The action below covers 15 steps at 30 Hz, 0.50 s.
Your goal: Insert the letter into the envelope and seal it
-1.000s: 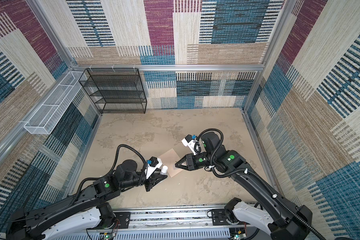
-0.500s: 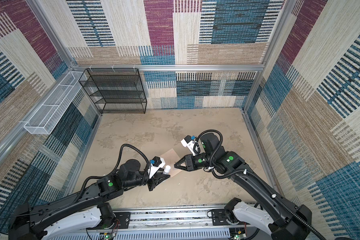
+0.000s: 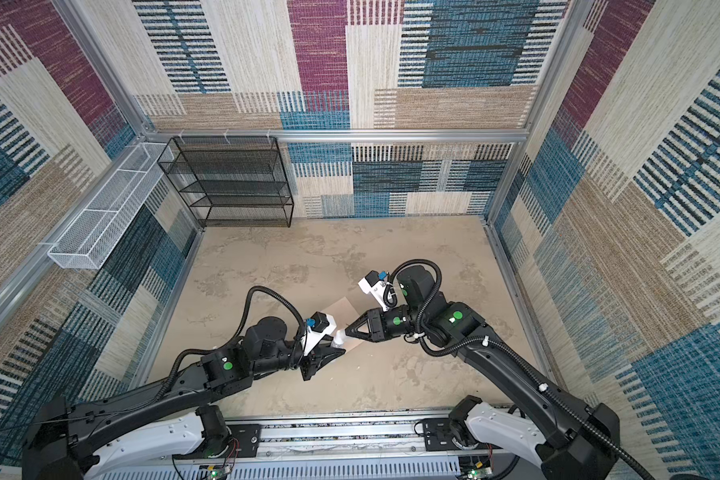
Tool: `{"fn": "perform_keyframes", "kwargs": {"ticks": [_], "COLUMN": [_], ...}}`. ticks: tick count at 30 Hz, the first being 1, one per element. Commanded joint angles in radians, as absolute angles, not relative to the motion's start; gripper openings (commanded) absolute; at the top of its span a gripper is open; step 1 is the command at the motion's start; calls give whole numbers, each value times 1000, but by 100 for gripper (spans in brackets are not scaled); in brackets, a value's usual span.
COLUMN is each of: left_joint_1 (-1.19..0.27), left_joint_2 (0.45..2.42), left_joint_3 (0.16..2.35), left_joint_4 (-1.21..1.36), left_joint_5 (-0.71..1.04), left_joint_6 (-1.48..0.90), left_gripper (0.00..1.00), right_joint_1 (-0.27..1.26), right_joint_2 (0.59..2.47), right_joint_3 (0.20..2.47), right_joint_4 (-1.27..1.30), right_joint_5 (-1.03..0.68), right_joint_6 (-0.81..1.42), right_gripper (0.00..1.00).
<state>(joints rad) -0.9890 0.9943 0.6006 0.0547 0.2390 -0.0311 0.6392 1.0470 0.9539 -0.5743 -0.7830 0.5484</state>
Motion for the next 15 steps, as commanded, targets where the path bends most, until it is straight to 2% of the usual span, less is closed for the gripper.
{"fn": "perform_keyframes", "kwargs": {"ticks": [1, 15], "left_joint_1": [-996, -1008], "left_joint_2": [1006, 1053], "left_joint_3": [617, 648], "left_joint_4": [97, 111], "left_joint_5": [252, 245], "left_joint_6": [-2, -21], "left_gripper": [0, 0], "right_joint_1": [644, 674], "right_joint_2": [1052, 1055], "right_joint_3": [963, 1008], "right_joint_4": [-536, -579], "right_joint_5": [-805, -754], "right_joint_6": [564, 564], "right_gripper": [26, 25]}}
